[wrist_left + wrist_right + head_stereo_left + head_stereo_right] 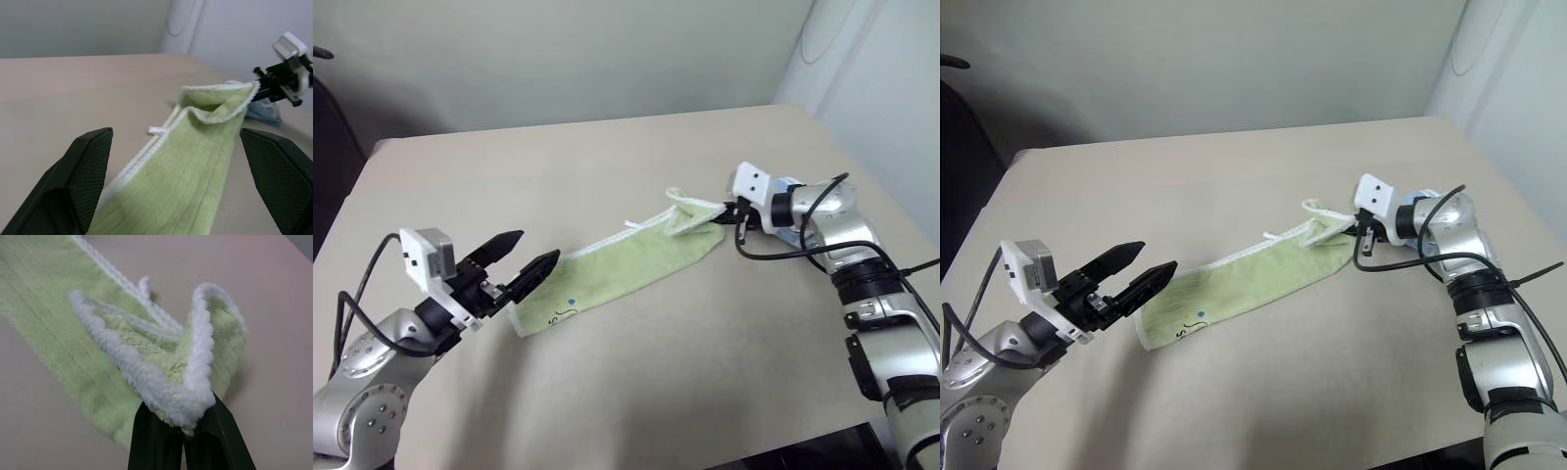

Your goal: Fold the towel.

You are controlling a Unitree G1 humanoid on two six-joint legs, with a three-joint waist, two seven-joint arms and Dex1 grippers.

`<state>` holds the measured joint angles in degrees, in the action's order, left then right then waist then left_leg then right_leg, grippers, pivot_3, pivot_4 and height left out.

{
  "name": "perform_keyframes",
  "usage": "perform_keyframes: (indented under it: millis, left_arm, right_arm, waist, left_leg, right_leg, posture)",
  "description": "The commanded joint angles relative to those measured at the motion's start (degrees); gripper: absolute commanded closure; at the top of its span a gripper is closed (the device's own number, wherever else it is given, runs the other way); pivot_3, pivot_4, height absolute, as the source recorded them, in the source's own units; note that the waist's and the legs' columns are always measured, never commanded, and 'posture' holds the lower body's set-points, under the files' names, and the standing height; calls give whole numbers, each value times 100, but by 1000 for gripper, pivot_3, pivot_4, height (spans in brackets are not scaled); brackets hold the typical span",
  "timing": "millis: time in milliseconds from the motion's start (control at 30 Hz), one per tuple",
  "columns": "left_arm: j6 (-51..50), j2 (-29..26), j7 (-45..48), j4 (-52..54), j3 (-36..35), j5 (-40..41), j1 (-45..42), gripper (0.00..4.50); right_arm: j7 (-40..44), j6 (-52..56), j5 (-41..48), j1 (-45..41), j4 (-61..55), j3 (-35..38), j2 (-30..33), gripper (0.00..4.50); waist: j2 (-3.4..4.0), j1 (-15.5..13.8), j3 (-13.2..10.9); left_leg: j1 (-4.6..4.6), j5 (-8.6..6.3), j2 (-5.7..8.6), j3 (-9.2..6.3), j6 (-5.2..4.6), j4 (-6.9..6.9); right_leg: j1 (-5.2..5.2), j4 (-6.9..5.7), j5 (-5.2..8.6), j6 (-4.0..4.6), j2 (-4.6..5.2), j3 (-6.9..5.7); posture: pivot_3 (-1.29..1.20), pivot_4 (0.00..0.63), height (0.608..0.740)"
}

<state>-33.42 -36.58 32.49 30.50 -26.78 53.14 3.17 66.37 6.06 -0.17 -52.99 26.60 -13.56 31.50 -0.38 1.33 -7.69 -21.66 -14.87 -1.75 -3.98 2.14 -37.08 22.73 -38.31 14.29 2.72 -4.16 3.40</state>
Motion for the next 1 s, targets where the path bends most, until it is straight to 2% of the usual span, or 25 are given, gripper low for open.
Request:
perform_keyframes:
  millis: [33,200,400,500,667,800,1000]
  left_arm:
    - [115,-29,78,15,52,-63,-118,0]
    - [151,77,20,128,95,-103,-54,0]
    - [227,227,-81,344,-40,-90,296,0]
    - [258,264,-115,413,-32,-89,386,0]
    - [254,255,-156,413,-5,-79,351,0]
    - [224,185,-125,344,-40,-78,333,0]
    - [238,92,-18,136,-416,-80,665,0]
  right_arm:
    - [-91,-128,-284,85,-740,-482,-348,4479]
    - [-297,-14,-629,416,-1231,-1028,-889,4479]
    - [-327,-80,-786,476,-1114,-1106,-871,4479]
    - [-190,-10,-729,450,-1066,-1088,-832,3796]
    - [302,285,-321,552,-1435,-986,-737,1995]
    - [460,710,212,633,-1773,-602,-631,631]
    - [835,1267,1223,693,-2005,220,-158,631]
  waist:
    - [0,12,0]
    - [0,-9,0]
    - [-2,-36,1]
    - [-2,-32,1]
    - [-2,-32,1]
    - [-2,-33,1]
    - [-2,-39,1]
  left_leg:
    - [0,0,0,-1,0,1]
    - [-7,-1,0,-4,-1,-5]
    - [-21,-3,0,-5,-5,-10]
    - [-20,-3,0,-5,-5,-10]
    - [-21,-2,0,-5,-3,-9]
    - [-20,-1,0,-4,-1,-10]
    - [-21,0,0,-2,1,-11]
  right_leg:
    - [0,1,0,0,0,0]
    - [-1,11,0,0,0,-1]
    - [-2,27,-11,-14,2,-3]
    - [-1,25,-12,-13,2,-2]
    - [-1,26,-12,-13,2,-3]
    - [-1,26,-12,-13,2,-3]
    - [-5,30,-12,-13,2,-2]
  posture:
    - [0,150,740]
    - [0,150,740]
    - [0,150,740]
    - [0,150,740]
    - [0,150,740]
    - [0,150,740]
    - [0,150,740]
